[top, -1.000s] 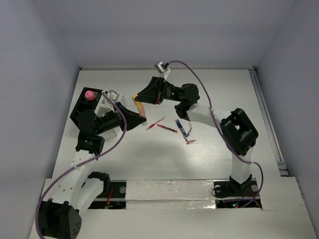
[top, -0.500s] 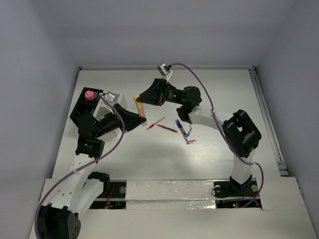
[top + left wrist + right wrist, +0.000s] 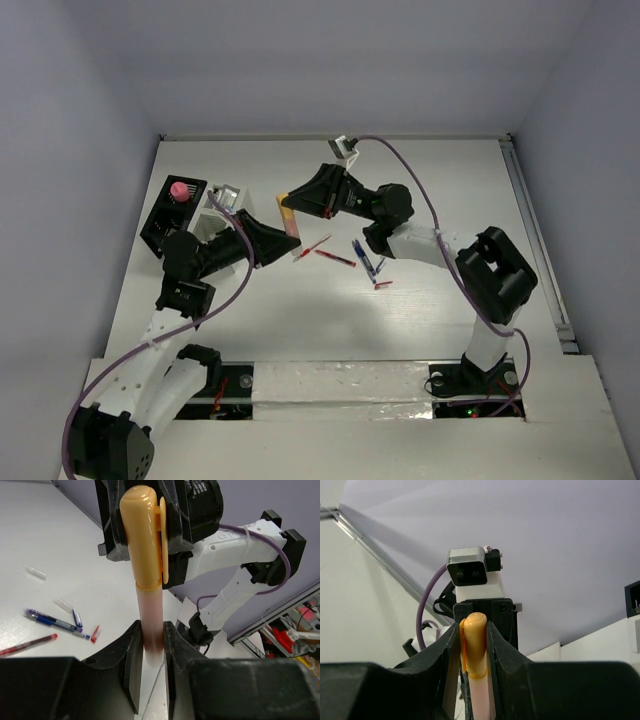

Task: Sort the stationery into containers
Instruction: Place the pen cap in the storage box, then pick up the pen from the center of the board.

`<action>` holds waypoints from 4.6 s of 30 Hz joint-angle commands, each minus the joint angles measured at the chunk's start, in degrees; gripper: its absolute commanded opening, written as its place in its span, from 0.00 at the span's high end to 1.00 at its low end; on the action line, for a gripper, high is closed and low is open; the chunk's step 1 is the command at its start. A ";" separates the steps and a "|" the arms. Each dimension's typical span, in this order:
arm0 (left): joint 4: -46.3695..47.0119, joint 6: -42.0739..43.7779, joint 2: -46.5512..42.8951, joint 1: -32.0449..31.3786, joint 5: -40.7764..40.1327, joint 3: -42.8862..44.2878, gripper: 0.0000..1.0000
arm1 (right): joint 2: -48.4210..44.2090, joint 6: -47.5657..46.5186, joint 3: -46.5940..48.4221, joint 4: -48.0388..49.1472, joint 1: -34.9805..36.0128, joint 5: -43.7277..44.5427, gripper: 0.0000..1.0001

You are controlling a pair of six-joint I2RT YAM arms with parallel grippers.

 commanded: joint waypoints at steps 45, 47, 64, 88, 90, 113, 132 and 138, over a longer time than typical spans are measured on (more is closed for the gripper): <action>4.11 -0.51 7.32 0.48 -1.13 24.16 1.00 | -10.06 -19.31 -29.34 0.41 9.54 -6.32 1.00; 4.11 -0.86 7.84 0.48 -0.77 24.78 1.00 | -10.68 -20.46 -29.25 -2.34 10.16 -6.50 1.00; -24.61 16.25 -2.51 0.48 -3.14 14.06 0.43 | -8.76 -9.74 -10.19 1.52 3.31 9.31 1.00; -37.45 28.58 -20.46 -3.83 -47.17 13.88 0.01 | 34.21 -37.06 55.89 -39.25 0.49 14.50 1.00; -38.60 28.76 -20.54 -5.14 -50.25 13.97 0.01 | 37.46 -39.95 63.54 -43.72 1.10 14.94 1.00; -37.99 29.63 -19.49 -5.15 -46.56 12.47 0.01 | 43.91 -52.01 72.44 -52.88 4.01 20.04 0.25; -36.50 29.20 -12.99 -2.95 -39.80 11.42 0.01 | -17.52 -53.95 -9.02 -68.88 -14.45 39.80 1.00; -36.49 28.49 -6.40 -2.42 -34.71 11.86 0.01 | -19.65 -60.80 -7.37 -85.57 -15.15 45.72 0.91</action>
